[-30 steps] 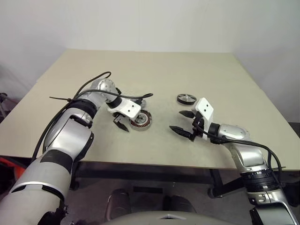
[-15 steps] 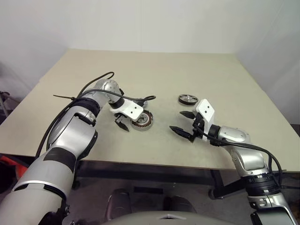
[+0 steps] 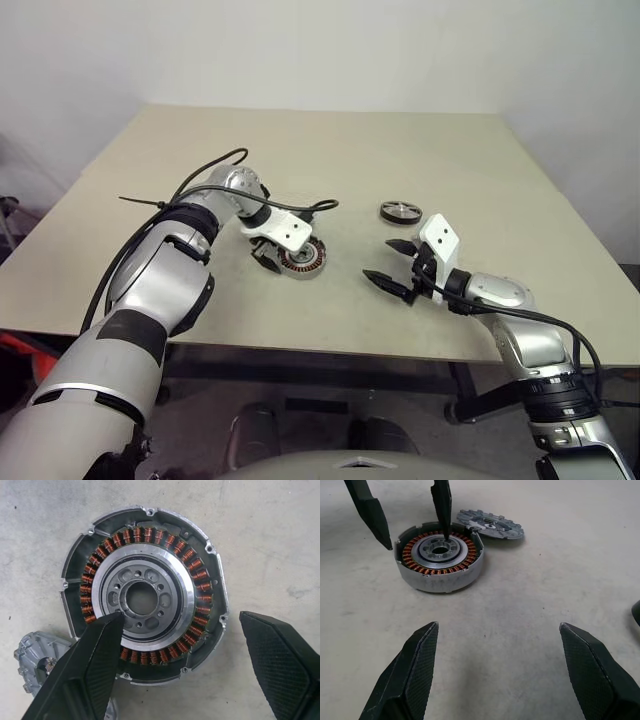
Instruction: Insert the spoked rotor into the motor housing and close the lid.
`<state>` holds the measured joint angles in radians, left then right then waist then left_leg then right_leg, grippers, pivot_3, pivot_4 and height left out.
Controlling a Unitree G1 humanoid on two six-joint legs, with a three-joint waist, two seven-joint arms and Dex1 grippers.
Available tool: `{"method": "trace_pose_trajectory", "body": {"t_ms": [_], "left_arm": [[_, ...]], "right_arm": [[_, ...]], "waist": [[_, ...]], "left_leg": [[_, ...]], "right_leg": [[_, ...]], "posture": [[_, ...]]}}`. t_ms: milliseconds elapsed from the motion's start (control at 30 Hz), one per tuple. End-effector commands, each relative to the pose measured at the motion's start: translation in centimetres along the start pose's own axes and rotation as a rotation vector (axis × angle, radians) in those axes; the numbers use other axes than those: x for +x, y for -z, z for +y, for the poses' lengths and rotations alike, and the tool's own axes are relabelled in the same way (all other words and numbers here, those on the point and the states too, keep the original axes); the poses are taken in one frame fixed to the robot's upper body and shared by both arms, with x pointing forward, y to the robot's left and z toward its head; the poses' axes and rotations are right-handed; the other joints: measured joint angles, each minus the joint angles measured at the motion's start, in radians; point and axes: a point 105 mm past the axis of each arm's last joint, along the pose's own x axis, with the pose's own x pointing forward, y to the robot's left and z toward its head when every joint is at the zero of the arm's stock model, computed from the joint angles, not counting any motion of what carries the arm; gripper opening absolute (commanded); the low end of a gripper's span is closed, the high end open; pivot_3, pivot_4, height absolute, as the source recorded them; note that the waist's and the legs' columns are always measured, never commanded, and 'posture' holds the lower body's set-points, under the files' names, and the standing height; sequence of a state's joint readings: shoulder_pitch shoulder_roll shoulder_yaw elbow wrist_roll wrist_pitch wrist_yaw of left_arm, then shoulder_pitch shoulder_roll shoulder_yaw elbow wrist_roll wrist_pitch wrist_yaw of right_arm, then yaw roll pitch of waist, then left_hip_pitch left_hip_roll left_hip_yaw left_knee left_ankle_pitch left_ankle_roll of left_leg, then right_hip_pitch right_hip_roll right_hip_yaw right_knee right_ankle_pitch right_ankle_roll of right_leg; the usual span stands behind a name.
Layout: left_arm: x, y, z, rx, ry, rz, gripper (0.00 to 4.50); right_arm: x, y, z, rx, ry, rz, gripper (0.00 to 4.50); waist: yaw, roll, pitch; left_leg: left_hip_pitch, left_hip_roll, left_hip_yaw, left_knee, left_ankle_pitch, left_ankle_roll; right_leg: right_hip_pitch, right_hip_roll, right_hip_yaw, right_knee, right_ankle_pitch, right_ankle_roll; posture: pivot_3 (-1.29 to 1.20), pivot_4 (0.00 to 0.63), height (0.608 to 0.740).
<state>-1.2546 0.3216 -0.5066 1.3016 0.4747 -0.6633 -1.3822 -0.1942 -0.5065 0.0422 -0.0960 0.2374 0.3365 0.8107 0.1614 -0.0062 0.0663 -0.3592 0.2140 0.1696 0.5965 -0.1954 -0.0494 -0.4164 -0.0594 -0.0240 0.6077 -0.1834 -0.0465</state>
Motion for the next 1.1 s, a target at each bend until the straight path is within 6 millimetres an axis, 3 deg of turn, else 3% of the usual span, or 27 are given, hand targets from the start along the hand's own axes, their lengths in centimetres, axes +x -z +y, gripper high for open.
{"method": "trace_pose_trajectory", "body": {"t_ms": [33,567,800,1033,1100], "left_arm": [[-1.1,-0.2,0.9,0.022,-0.021,0.025,3.91],[0.1,-0.7,0.1,0.064,0.059,0.024,3.91],[0.2,0.7,-1.8,0.145,0.172,0.114,3.91],[0.2,0.7,-1.1,0.172,0.156,0.155,3.91],[0.3,0.5,-1.0,0.17,0.157,0.148,3.52]], "right_arm": [[-0.1,-1.5,-0.2,-0.03,0.011,-0.058,4.37],[-0.4,-1.2,-0.1,-0.013,0.057,-0.07,4.37],[-0.1,-1.4,0.0,-0.007,0.08,-0.088,4.37],[0.0,-1.3,0.5,0.003,0.096,-0.099,4.37],[-0.2,-1.4,0.4,0.002,0.103,-0.101,4.37]], "waist": [[0.0,0.0,0.0],[-0.001,0.0,0.0],[-0.005,0.0,0.0],[-0.01,0.0,0.0],[-0.01,0.0,0.0]], "left_leg": [[0.0,0.0,0.0,0.0,0.0,0.0],[0.0,0.0,0.0,0.0,0.0,0.0],[0.001,0.0,0.0,-0.001,0.0,0.0],[0.006,0.0,0.0,-0.003,0.0,0.0],[0.008,0.0,0.0,-0.004,0.0,0.0]], "right_leg": [[0.0,0.0,0.0,0.0,0.0,0.0],[0.0,0.0,0.0,0.0,0.0,0.0],[0.0,0.0,0.0,0.0,0.0,0.001],[0.004,0.0,0.001,-0.001,-0.004,0.007],[0.006,0.0,0.001,-0.001,-0.004,0.007]], "posture": [[0.0,0.0,0.74],[0.0,0.0,0.74],[0.0,0.0,0.74],[0.0,0.0,0.74],[0.0,0.0,0.74]]}}
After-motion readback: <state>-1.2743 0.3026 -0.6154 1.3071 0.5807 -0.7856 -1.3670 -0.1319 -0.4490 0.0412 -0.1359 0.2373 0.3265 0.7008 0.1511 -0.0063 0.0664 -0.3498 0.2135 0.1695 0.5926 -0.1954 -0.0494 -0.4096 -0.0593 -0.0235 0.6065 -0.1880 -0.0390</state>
